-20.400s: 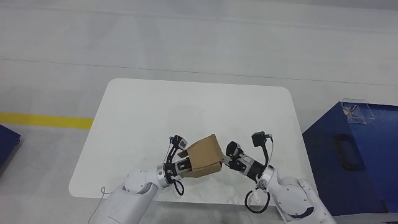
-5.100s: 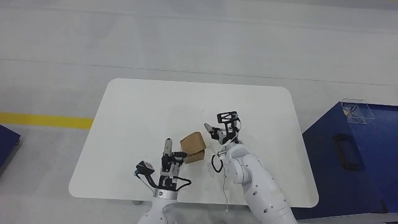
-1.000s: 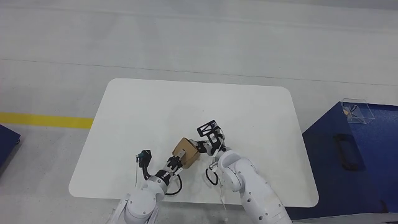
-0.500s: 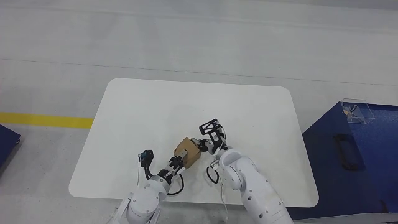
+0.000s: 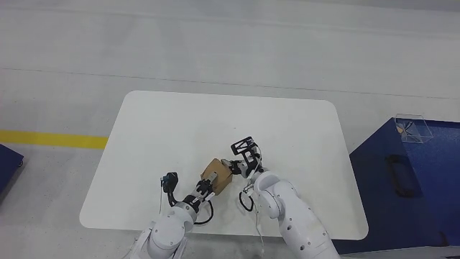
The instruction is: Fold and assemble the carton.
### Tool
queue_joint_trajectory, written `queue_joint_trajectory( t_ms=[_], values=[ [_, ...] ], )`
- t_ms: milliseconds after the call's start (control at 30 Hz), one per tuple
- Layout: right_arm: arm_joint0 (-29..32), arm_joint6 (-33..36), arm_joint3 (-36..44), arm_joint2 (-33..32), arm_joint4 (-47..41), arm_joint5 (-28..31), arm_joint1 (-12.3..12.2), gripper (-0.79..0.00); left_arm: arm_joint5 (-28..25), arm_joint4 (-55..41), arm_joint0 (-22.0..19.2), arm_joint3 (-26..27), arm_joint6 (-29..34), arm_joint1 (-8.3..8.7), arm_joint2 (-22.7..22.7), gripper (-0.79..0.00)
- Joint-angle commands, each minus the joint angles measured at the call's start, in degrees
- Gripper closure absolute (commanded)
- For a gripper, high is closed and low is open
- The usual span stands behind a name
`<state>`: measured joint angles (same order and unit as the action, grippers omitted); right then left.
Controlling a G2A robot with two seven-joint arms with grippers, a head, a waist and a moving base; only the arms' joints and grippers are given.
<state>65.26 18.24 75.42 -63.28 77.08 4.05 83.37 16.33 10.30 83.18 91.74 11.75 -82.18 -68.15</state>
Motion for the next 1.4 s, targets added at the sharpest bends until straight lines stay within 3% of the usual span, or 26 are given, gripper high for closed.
queue_joint_trajectory(
  t_ms=[0,1067,1367],
  values=[
    [0.20,-0.19,0.46,-0.10,-0.01,0.07,-0.04,-0.785,-0.14,0.13,0.18,0.32,0.02,0.06,-0.02,-0.446],
    [1.24,-0.90,2.22,-2.25,-1.56,0.48,-0.62,-0.785,2.63,0.19,-1.86,-1.84,-0.46,0.12,1.61,-0.459],
    [2.65,0.75,4.06,-1.50,-1.66,5.07,-1.00,-0.785,2.44,-0.01,-1.74,-1.71,-0.75,0.19,1.65,-0.462]
  ],
)
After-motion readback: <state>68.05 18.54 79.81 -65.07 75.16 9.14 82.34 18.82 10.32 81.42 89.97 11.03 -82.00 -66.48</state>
